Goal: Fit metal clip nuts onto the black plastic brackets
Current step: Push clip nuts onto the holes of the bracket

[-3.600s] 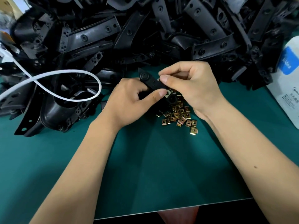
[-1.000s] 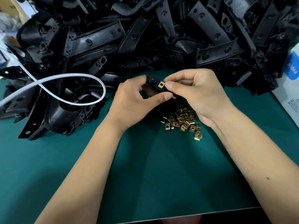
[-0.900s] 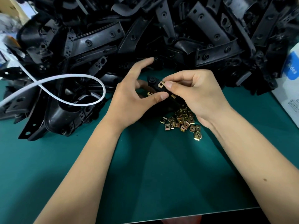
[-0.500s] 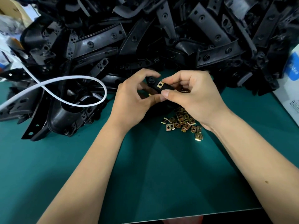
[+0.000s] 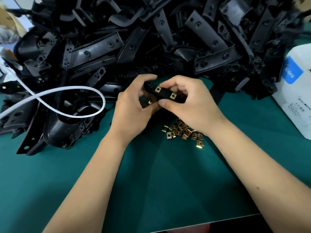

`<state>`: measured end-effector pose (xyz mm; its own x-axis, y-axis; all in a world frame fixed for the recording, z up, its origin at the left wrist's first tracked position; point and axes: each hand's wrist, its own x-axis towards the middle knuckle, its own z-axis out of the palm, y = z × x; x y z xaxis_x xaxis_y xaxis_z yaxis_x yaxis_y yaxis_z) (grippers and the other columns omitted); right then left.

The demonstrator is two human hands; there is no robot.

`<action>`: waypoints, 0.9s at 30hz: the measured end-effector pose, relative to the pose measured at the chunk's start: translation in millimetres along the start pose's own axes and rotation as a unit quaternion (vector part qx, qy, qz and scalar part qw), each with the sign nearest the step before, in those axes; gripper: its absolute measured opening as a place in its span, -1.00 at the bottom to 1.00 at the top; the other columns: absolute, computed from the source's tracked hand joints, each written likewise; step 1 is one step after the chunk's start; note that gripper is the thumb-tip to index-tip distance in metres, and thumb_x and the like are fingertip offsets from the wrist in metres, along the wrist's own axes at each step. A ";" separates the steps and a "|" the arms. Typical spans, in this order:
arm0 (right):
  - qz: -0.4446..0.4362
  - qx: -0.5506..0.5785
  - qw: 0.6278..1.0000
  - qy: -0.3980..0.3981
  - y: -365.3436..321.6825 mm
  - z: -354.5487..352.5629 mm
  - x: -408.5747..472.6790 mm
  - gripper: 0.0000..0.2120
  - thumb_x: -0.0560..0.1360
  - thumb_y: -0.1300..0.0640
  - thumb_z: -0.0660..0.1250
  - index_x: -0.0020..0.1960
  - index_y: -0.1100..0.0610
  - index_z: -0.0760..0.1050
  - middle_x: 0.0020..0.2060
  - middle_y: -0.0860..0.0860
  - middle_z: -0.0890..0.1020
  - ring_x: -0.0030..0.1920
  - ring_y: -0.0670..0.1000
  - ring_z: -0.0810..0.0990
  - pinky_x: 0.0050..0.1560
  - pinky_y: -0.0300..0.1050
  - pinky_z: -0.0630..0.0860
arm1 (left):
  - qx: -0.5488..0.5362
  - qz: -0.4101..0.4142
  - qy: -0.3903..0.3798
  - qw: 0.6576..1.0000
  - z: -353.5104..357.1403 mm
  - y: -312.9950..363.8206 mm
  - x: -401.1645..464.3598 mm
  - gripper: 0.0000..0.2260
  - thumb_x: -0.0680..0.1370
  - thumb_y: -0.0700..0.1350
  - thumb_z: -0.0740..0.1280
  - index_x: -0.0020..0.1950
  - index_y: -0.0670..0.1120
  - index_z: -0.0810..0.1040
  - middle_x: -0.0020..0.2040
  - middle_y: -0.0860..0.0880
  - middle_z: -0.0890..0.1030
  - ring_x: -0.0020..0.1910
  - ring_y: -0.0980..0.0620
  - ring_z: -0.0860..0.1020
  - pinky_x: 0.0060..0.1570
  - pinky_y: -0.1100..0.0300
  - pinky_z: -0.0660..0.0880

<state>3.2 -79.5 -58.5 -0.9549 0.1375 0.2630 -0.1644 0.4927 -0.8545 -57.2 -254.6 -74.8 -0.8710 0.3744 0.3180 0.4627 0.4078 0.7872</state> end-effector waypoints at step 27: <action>0.113 0.120 0.748 0.643 79.1 -273.8 -273.9 -0.98 0.49 0.15 0.50 -0.07 0.07 0.68 -0.14 0.05 0.71 -0.08 0.04 0.64 0.10 0.10 0.61 | -0.069 0.307 -0.157 0.936 265.5 287.5 -72.3 -0.83 0.51 -0.07 0.46 0.06 -0.08 0.60 0.00 -0.04 0.57 -0.08 -0.04 0.55 -0.01 0.05 0.46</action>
<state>319.4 157.1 -75.5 0.0372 0.9827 0.1813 -0.2213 0.1851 -0.9575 182.7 56.7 -11.8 -0.3459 0.7385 0.5787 0.8158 -0.0679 0.5743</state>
